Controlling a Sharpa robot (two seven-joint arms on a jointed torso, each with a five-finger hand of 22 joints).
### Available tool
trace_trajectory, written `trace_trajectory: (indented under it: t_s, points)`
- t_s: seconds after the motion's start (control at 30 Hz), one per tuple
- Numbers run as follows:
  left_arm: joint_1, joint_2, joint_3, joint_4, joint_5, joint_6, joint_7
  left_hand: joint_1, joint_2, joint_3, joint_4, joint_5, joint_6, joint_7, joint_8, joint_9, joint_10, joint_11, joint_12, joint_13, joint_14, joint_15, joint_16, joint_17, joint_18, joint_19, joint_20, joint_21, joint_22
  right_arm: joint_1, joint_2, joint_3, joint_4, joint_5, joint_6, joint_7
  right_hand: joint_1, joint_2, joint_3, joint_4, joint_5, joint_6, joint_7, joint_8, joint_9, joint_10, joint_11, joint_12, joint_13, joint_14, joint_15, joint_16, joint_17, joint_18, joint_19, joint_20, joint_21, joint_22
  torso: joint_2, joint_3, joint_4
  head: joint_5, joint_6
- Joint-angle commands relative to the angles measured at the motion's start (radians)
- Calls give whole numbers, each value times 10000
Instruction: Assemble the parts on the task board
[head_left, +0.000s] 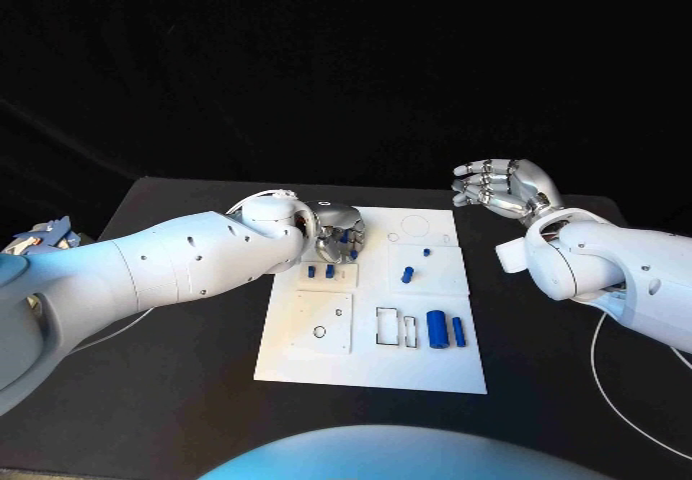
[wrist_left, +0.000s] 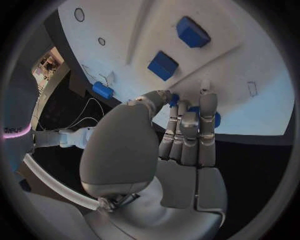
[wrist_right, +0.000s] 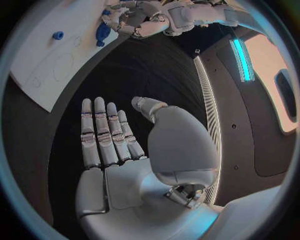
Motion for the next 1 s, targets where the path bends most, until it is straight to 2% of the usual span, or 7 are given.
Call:
trace_trajectory:
  t_s: [0.03,0.4,0.5,0.57,0.73,0.87,1.0]
  points:
    - [-29,69,-8,-36,30,237,55,40,79,51,-36,-73,76,-12,-39,-18,52,6,9,-21,56,-20,41,-2,-78,65,-14,62,19,-9,12,1,-3,53,182,168,-8,81,-3,-70,49,43,664,-50,-15,15,63,-55,-15,-35,52,-48,-14,118,3,97,-47,-15,-6,1,-11,5,-5]
    - [-77,162,-15,-102,34,350,-7,106,238,205,-154,-113,238,-18,-38,-99,167,-27,65,-69,145,-47,204,94,-120,155,-35,314,324,-14,20,1,-8,56,138,150,-13,105,-8,-69,54,38,692,-66,-33,14,80,-75,-60,-31,64,-87,-48,118,10,107,-79,-63,6,-1,-10,-11,-21]
    - [-83,170,-15,-117,34,323,-37,211,432,373,-306,-125,493,-59,18,-144,407,-114,184,-71,412,-122,469,437,-204,420,-83,724,859,-17,24,1,-13,56,144,151,-13,105,-8,-69,54,38,692,-66,-33,14,80,-75,-60,-31,64,-87,-48,118,10,107,-79,-63,-3,2,-8,-14,-25]
    - [-87,170,-15,-126,34,307,-52,271,583,508,-445,-158,723,-113,58,-174,646,-205,276,-67,799,-200,811,1001,-330,817,-144,1250,1577,-19,26,1,-16,56,148,150,-13,105,-8,-69,54,38,692,-66,-33,14,80,-75,-60,-31,64,-87,-48,118,10,107,-79,-63,-9,2,-7,-14,-27]
    - [-101,159,-14,-141,33,168,-35,322,774,792,-740,-124,1122,-202,106,-219,969,-327,382,-51,1057,-316,1012,1242,-449,1168,-263,1797,2285,-25,32,1,-28,56,136,142,-11,129,-4,-68,64,45,700,-71,-43,17,88,-84,-87,-25,69,-108,-68,119,18,112,-96,-92,-1,-4,-7,-25,-12]
    - [-105,154,-14,-147,81,-111,24,236,798,963,-859,-107,1298,-241,87,-250,1102,-358,381,-50,1161,-354,1071,1310,-496,1288,-296,2000,2552,-31,36,1,-42,56,131,138,-8,140,0,-69,69,49,703,-72,-46,19,89,-87,-97,-22,70,-116,-76,119,22,113,-102,-102,-11,-7,-7,-20,-16]
    - [-108,108,-13,-119,229,-472,119,66,732,1261,-1025,-64,1236,-162,-137,-363,1088,-258,147,-147,1246,-284,1140,1443,-497,1248,-275,2072,2602,-36,39,1,-62,56,125,133,-6,157,5,-69,80,54,705,-74,-52,22,91,-91,-112,-18,72,-128,-88,120,27,115,-112,-119,-15,-4,-13,-36,14]
